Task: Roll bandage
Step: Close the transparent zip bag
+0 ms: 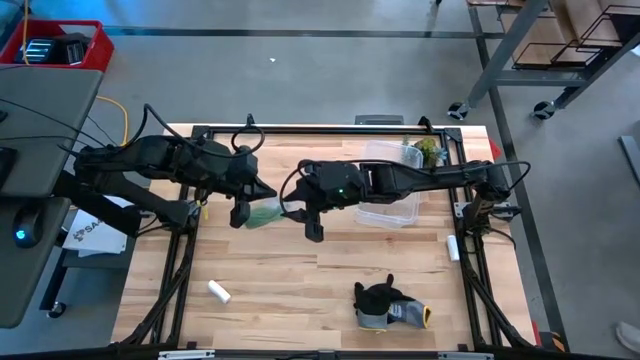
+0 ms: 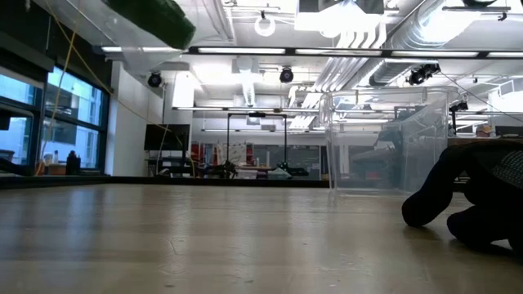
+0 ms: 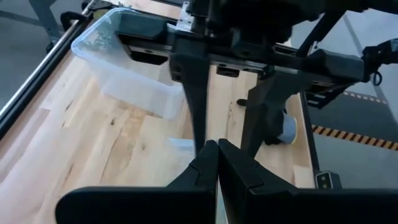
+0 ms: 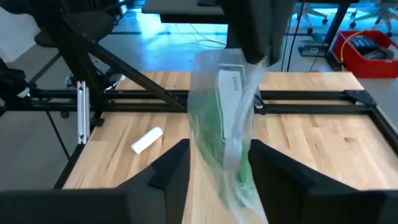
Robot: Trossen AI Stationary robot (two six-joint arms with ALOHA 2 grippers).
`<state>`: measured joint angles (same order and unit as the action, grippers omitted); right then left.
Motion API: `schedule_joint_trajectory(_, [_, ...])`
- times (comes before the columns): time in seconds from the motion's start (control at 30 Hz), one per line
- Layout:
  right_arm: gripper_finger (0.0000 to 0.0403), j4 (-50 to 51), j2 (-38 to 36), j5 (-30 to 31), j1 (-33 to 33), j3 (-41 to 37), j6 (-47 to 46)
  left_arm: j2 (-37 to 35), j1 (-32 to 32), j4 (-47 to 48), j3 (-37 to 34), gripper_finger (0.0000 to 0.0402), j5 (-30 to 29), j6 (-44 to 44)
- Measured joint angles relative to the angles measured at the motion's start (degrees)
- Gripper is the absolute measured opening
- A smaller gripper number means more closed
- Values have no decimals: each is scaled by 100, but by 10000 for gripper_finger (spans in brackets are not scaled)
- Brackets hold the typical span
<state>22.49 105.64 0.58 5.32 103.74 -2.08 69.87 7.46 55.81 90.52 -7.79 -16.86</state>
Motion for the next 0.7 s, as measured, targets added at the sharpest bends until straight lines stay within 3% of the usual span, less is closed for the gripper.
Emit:
schedule_joint_trajectory(0.4, [15,-69,31,46,-9,0,41,0,0,84,0,0,-34,-104])
schedule_joint_trajectory(0.7, [6,87,71,82,-22,13,-50,-42,4,239,53,0,-145,-105])
